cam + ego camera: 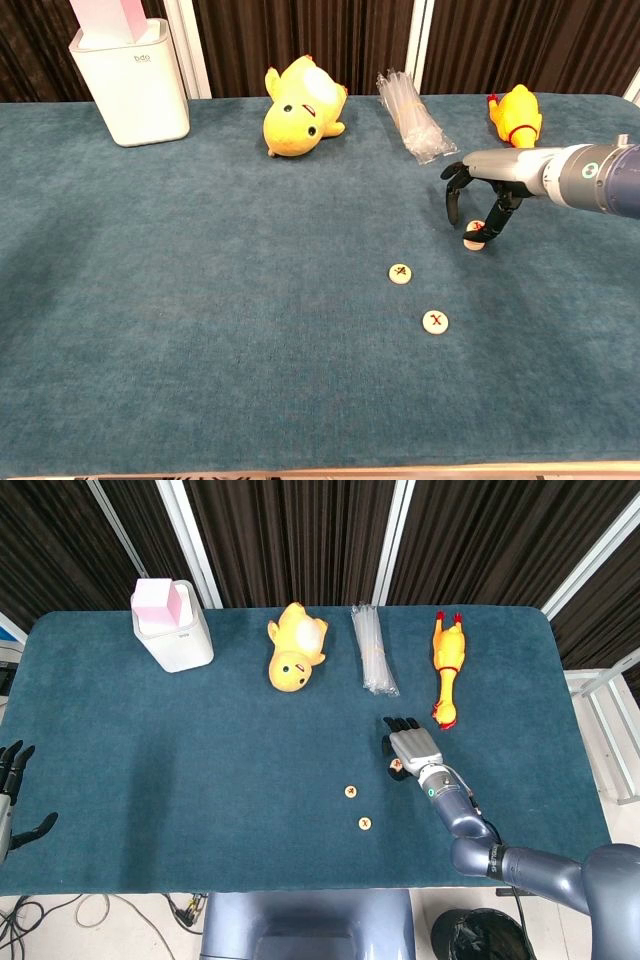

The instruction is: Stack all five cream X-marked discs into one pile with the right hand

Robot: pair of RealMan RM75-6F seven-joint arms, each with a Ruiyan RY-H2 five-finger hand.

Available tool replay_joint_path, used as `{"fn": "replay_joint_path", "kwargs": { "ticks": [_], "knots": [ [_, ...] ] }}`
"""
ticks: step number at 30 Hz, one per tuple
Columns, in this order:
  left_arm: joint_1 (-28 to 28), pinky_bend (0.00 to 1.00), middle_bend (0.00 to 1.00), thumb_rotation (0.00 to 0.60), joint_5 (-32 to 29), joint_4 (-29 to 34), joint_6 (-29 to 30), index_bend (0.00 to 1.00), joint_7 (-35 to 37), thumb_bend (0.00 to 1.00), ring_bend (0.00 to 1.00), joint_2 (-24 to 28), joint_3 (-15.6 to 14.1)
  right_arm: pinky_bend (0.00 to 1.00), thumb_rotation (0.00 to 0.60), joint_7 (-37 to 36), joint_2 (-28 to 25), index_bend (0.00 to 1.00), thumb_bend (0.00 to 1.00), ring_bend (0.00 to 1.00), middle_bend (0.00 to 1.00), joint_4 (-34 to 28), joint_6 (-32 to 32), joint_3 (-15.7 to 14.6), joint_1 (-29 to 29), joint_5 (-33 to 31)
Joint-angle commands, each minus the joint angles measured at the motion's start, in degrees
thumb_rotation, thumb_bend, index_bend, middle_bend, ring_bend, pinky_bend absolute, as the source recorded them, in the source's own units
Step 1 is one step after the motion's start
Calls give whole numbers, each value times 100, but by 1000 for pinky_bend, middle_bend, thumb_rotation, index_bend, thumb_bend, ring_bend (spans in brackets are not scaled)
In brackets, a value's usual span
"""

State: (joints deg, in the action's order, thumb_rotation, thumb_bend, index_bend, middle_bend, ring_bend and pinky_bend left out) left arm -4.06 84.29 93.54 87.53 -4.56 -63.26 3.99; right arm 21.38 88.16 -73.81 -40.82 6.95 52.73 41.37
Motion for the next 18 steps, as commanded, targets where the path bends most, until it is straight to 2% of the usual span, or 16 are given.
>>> {"fn": "replay_joint_path", "kwargs": {
  "ticks": [1, 7, 18],
  "knots": [
    [-1, 39, 0, 600, -2, 1, 0, 46, -4, 169, 0, -1, 1, 36, 600, 6, 2, 457, 409, 35, 11, 15, 10, -10, 4, -2],
    [0, 39, 0, 600, -6, 2, 1, 46, -12, 169, 0, -3, 2, 36, 600, -29, -24, 458, 409, 35, 11, -32, 18, -5, -4, 37],
    [-2, 36, 0, 600, 2, 6, -6, 46, 21, 169, 0, 6, -2, 36, 600, 8, -226, 434, 409, 35, 11, -579, -148, 23, 9, 281]
  ]
}}
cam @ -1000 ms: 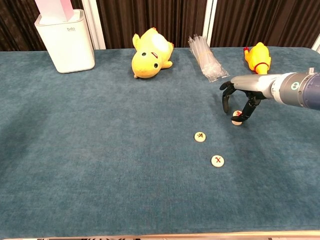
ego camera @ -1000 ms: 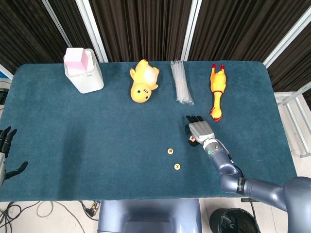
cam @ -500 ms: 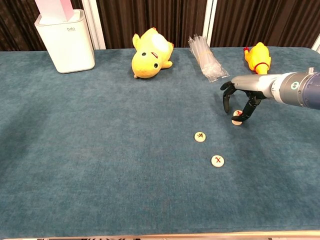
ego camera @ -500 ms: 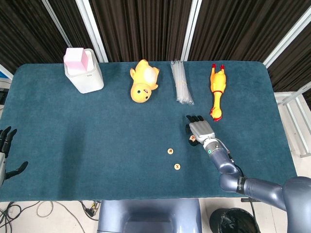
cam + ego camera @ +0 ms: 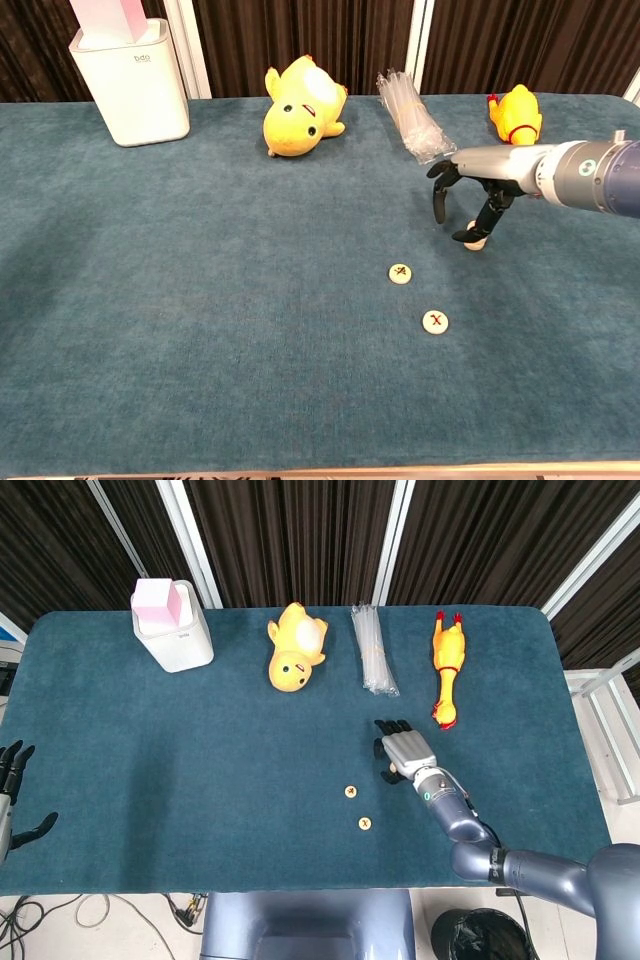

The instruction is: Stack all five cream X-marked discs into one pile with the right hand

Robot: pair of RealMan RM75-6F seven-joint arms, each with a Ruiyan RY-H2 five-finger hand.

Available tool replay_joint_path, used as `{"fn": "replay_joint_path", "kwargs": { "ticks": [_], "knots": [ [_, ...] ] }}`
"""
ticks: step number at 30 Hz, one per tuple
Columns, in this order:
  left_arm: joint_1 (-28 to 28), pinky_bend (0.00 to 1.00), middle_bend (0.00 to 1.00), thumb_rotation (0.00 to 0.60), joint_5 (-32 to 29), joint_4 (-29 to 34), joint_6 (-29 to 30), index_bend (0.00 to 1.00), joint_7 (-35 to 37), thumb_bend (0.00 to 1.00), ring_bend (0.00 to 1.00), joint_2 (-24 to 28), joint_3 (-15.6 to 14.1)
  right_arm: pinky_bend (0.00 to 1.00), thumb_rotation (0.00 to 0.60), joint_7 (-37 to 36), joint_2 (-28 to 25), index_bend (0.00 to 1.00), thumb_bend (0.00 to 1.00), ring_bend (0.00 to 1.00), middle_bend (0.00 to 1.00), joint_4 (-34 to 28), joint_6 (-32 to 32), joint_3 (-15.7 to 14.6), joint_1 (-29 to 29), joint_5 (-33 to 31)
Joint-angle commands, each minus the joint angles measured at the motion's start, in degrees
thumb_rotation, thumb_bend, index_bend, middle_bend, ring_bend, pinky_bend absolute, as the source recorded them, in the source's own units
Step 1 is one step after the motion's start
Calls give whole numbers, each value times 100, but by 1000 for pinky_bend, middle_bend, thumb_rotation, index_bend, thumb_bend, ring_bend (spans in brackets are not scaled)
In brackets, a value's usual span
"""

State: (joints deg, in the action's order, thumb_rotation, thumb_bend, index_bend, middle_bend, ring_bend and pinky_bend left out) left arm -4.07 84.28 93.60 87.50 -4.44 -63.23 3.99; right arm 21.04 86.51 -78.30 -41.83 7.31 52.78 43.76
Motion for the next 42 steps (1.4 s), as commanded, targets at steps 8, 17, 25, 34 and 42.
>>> {"fn": "replay_joint_path", "kwargs": {
  "ticks": [8, 17, 25, 34, 42],
  "knots": [
    [-2, 35, 0, 600, 14, -6, -8, 46, 41, 169, 0, 12, -7, 36, 600, 165, -127, 403, 409, 33, 11, -518, -210, -116, -30, 123],
    [-3, 33, 0, 600, 14, -5, -11, 46, 51, 169, 0, 13, -8, 30, 600, 162, 4, 376, 409, 32, 11, -667, -356, -210, -111, 303],
    [-6, 24, 0, 600, 15, -12, -17, 46, 56, 170, 0, 13, -11, 25, 600, 233, 217, 364, 409, 32, 11, -622, -414, -247, -105, 420],
    [-17, 15, 0, 600, 13, -19, -43, 46, 89, 169, 0, 21, -13, 25, 600, 194, 461, 321, 409, 32, 11, -501, -454, -195, -102, 523],
    [-19, 15, 0, 600, 16, -19, -45, 46, 98, 169, 0, 25, -15, 25, 600, 143, 573, 355, 409, 32, 11, -462, -535, -148, -138, 645]
  ]
}}
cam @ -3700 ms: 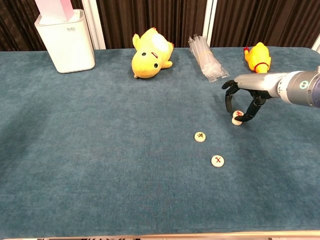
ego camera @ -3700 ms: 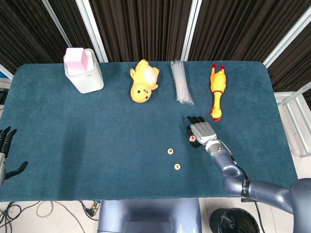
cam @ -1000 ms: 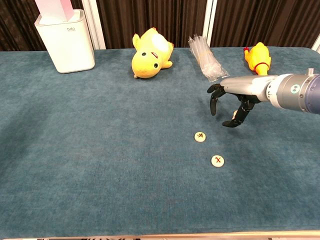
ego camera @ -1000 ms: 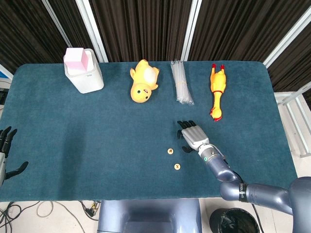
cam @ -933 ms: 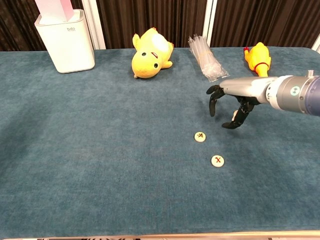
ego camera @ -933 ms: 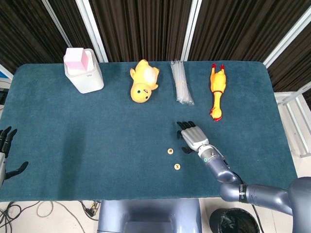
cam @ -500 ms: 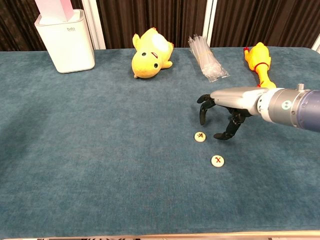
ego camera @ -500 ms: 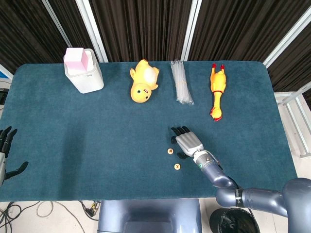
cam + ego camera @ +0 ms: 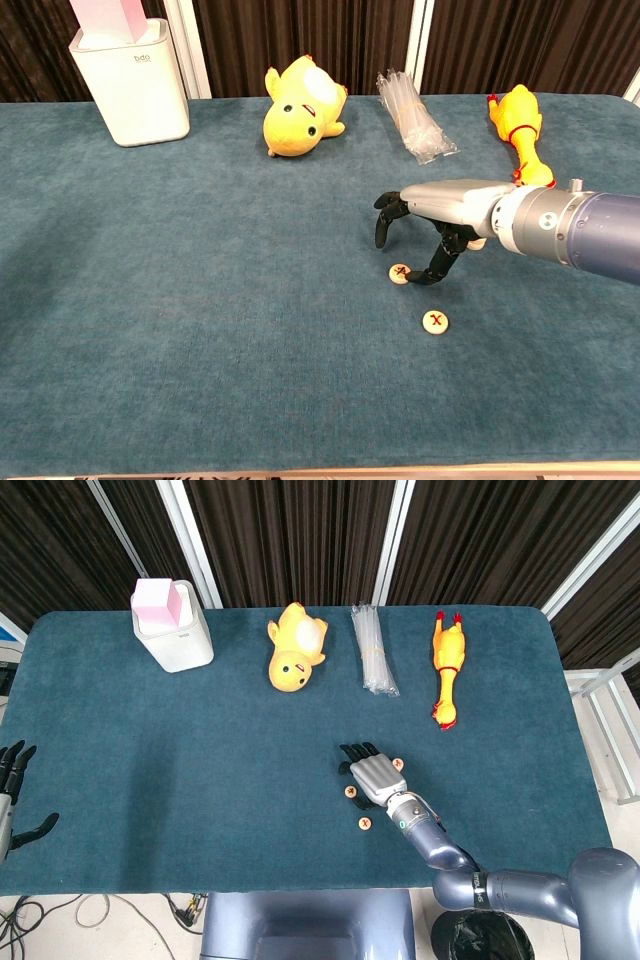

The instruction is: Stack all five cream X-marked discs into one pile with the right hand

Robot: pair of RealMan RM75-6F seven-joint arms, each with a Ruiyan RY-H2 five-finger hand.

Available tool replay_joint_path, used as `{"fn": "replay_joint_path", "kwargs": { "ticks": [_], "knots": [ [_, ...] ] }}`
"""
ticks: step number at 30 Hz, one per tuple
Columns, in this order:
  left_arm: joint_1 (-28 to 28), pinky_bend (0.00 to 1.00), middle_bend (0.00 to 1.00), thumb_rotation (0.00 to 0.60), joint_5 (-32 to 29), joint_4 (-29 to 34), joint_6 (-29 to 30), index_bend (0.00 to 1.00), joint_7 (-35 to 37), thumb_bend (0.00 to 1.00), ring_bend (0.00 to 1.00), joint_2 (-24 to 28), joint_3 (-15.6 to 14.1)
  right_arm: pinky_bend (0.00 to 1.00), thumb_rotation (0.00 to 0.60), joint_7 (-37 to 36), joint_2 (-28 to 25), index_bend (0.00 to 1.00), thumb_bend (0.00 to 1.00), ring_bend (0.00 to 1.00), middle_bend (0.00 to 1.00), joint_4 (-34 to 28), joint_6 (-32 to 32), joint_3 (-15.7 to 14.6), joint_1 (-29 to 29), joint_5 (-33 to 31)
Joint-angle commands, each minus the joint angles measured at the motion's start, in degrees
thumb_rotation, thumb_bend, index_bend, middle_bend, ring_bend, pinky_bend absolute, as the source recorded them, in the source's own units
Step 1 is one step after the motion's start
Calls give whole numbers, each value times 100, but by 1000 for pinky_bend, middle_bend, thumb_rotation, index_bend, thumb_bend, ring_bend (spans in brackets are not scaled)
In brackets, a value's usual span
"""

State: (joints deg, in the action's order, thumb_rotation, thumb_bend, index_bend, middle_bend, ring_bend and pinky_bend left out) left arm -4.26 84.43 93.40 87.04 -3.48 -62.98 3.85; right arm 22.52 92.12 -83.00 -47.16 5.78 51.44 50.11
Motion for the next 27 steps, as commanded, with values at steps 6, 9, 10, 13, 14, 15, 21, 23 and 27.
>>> {"fn": "replay_joint_path", "kwargs": {
  "ticks": [6, 9, 10, 13, 14, 15, 21, 23, 27],
  "knots": [
    [-2, 15, 0, 600, -4, -2, 0, 46, -5, 169, 0, -3, 2, 25, 600, -57, 78, 408, 409, 32, 11, 49, -44, 10, -53, 105],
    [-1, 15, 0, 600, -4, -2, 1, 46, -5, 169, 0, -2, 2, 25, 600, -80, 113, 420, 409, 32, 11, 87, -66, 3, -80, 157],
    [-1, 15, 0, 600, -2, -1, 1, 46, -1, 169, 0, 0, 1, 25, 600, -95, 124, 425, 410, 32, 11, 98, -74, 4, -91, 173],
    [-1, 15, 0, 600, 0, -1, -1, 46, 5, 169, 0, 3, -1, 25, 600, -160, 156, 429, 409, 32, 11, 138, -98, 12, -129, 253],
    [-1, 15, 0, 600, 1, -1, 1, 47, 4, 169, 0, 3, -2, 25, 600, -174, 162, 429, 410, 32, 11, 148, -101, 12, -139, 280],
    [-1, 15, 0, 600, 1, -2, 2, 47, 3, 169, 0, 3, -1, 25, 600, -185, 168, 429, 409, 32, 11, 160, -102, 11, -149, 305],
    [-1, 15, 0, 600, 1, 2, 0, 46, 3, 169, 0, 6, -3, 25, 600, -276, 226, 429, 409, 32, 11, 261, -48, -7, -205, 390],
    [0, 15, 0, 600, 0, 1, 1, 46, 0, 169, 0, 6, -3, 25, 600, -308, 241, 431, 409, 32, 11, 305, -22, -16, -223, 421],
    [-1, 15, 0, 600, -10, -1, 3, 46, -22, 169, 0, -3, 2, 25, 600, -369, 258, 447, 409, 32, 11, 370, -1, -15, -258, 487]
  ]
}}
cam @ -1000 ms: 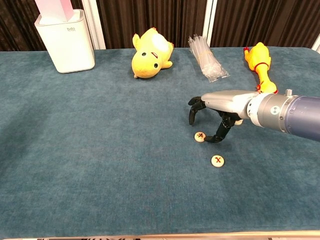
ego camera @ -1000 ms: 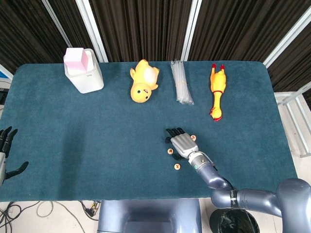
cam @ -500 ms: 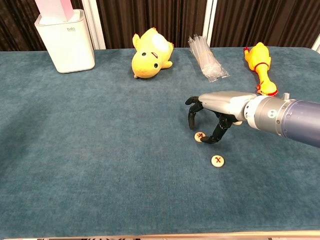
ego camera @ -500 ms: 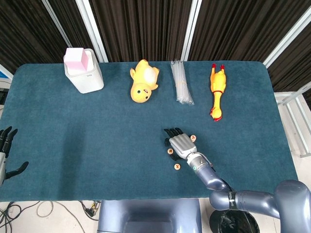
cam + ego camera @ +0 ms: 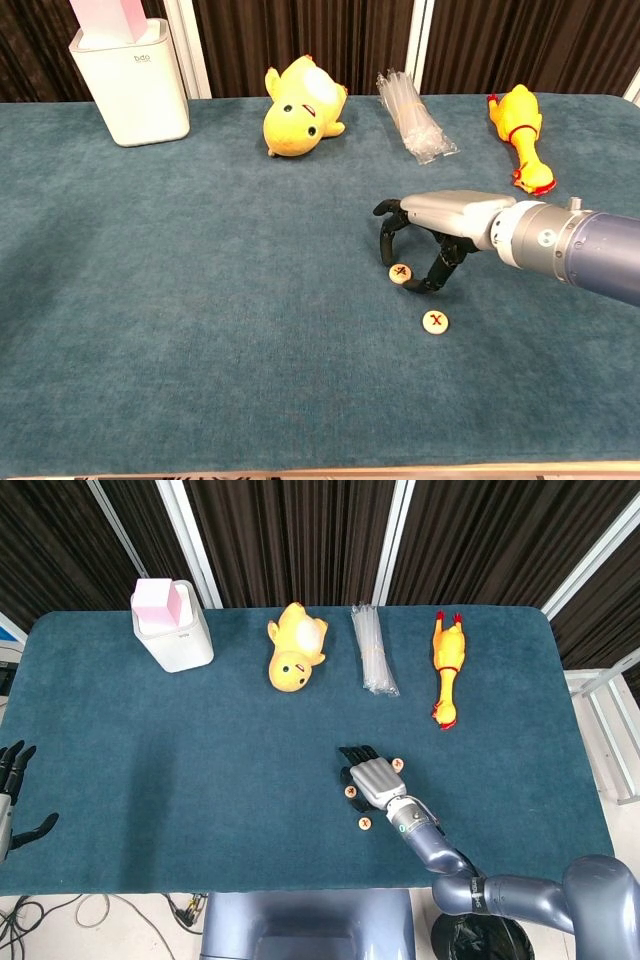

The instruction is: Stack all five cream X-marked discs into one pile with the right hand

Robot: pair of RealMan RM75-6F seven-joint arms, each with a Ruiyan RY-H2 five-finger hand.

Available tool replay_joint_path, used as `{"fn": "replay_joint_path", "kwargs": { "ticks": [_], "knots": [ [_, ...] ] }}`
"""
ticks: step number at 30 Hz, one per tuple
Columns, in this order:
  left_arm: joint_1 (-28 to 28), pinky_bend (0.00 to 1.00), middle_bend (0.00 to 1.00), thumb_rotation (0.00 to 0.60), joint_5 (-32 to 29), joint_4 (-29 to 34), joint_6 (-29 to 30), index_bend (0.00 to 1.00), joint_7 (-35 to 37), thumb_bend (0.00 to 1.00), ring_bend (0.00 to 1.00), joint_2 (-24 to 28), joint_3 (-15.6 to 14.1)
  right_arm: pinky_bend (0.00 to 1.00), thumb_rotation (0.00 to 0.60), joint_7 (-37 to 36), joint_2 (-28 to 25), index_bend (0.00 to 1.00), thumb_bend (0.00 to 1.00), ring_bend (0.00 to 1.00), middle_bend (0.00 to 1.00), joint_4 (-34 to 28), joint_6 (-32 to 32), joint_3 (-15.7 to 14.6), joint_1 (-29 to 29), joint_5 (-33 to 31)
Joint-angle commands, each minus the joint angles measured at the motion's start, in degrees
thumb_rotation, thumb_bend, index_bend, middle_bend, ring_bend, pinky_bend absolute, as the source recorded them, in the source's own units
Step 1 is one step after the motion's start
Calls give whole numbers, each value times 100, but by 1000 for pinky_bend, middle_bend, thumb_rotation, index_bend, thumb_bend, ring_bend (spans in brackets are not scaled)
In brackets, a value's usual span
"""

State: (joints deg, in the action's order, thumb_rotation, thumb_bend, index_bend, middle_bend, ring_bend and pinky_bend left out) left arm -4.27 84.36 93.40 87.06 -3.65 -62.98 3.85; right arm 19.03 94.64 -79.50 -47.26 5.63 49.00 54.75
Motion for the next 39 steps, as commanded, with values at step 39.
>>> {"fn": "replay_joint_path", "kwargs": {
  "ticks": [39],
  "knots": [
    [-1, 16, 0, 600, -11, 7, 2, 48, -30, 169, 0, -8, 3, 25, 600, -171, -70, 549, 409, 32, 12, 118, 180, 162, -114, 194]
  ]
}}
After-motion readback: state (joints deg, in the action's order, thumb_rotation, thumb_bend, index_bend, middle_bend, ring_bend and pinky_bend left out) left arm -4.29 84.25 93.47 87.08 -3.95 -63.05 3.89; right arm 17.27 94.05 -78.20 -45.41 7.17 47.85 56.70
